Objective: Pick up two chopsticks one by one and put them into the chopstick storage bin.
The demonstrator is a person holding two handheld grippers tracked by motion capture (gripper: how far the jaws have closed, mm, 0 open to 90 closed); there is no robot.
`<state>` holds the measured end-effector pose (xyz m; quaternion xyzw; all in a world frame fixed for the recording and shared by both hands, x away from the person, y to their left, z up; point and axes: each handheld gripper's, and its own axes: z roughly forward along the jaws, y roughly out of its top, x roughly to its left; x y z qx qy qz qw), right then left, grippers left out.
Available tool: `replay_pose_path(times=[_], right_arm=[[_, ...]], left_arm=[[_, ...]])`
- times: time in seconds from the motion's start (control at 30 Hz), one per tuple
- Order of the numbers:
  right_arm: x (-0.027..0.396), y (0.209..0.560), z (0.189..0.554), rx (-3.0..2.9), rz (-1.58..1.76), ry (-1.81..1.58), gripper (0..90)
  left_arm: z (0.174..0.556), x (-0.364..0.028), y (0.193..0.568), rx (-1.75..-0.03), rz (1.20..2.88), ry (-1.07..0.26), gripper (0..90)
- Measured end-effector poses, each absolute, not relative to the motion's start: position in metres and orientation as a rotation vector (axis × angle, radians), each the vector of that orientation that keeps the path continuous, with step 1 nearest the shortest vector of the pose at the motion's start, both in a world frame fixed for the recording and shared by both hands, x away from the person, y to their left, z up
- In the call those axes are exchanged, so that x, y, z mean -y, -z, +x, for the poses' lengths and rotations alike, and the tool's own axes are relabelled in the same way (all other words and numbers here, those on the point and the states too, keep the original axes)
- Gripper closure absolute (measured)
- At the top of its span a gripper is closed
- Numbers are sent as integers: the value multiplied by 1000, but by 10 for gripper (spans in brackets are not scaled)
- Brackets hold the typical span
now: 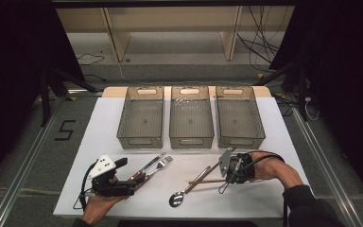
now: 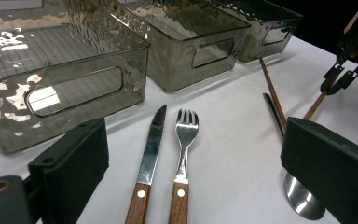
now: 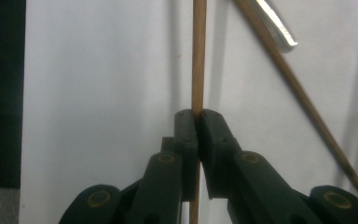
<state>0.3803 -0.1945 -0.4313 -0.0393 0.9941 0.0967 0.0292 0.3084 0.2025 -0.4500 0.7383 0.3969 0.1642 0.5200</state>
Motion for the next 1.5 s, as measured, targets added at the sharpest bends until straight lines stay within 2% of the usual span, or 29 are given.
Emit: replay_pose_path(times=[0.67,1.1,1.5], right_arm=[[182,402,397,-2848,626,-916,857],[163,397,393,-2677,839,-1191,858],[151,393,393,-2569,961,-1416,857]], left_arm=[[309,-200,448,-955,1757,-381,71],[313,-171,438,-962,1780,-257,73],[331,-122,434,-958,1821,-90,117]])
